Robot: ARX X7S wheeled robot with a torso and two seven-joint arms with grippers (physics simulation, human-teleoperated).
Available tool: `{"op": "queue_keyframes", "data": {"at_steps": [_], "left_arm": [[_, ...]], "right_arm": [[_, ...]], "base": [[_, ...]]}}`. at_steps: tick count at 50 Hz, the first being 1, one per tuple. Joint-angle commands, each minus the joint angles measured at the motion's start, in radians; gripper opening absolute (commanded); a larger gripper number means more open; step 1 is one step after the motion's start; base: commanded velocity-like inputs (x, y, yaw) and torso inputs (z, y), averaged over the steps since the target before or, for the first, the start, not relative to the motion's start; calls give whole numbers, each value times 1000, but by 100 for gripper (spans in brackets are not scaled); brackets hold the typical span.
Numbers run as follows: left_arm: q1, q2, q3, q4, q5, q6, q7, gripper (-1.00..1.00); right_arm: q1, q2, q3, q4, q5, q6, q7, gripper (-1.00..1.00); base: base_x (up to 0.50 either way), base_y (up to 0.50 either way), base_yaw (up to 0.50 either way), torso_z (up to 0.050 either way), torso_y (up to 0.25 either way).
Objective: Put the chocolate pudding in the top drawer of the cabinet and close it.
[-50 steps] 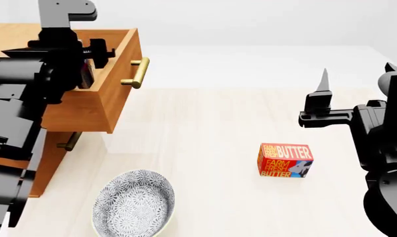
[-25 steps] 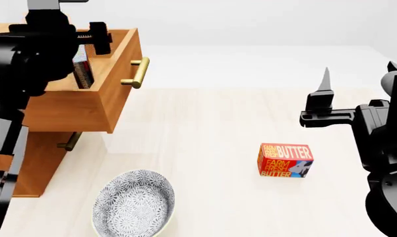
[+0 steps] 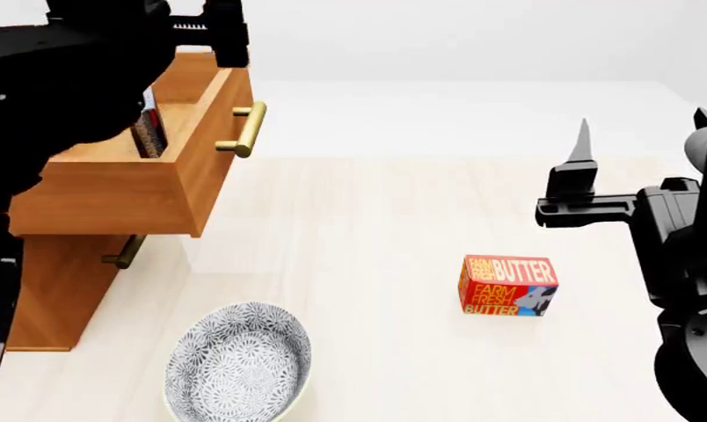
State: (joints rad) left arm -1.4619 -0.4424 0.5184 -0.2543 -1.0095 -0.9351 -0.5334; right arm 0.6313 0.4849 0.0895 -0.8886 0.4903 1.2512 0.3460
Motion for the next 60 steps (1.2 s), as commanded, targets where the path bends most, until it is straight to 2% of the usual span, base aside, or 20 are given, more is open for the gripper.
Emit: {"op": "queue_keyframes", "data": {"at_steps": [1, 10, 18, 30, 42, 55, 58, 60], "left_arm": [[88, 19, -24, 247, -133, -63, -56, 100], [143, 97, 20, 317, -163, -72, -80, 100], [168, 176, 74, 287, -141, -60, -90, 100], [204, 252, 161, 181, -69, -13, -54, 100], [191, 324, 217, -44, 24, 78, 13, 100], [138, 427, 254, -428, 118, 251, 133, 100], [118, 440, 293, -506, 109, 304, 147, 100], [97, 441, 360, -555, 63, 357, 146, 100]], "right_arm": [[4, 2, 4, -8, 11, 7, 4, 100], [0, 8, 26, -13, 24, 12, 0, 100], [-13, 9, 43, -11, 31, -1, -4, 100], [-67, 16, 62, -11, 27, -54, -15, 100], [-74, 23, 70, -6, 29, -64, -12, 100], [-83, 25, 50, 23, 18, -97, -11, 100], [-86, 25, 45, 30, 15, -106, -11, 100], [-89, 25, 45, 32, 15, -109, -11, 100]], "base": [[0, 0, 0, 0, 0], [0, 0, 0, 0, 0], [0, 0, 0, 0, 0], [0, 0, 0, 0, 0], [0, 0, 0, 0, 0], [0, 0, 0, 0, 0], [0, 0, 0, 0, 0], [0, 0, 0, 0, 0]]}}
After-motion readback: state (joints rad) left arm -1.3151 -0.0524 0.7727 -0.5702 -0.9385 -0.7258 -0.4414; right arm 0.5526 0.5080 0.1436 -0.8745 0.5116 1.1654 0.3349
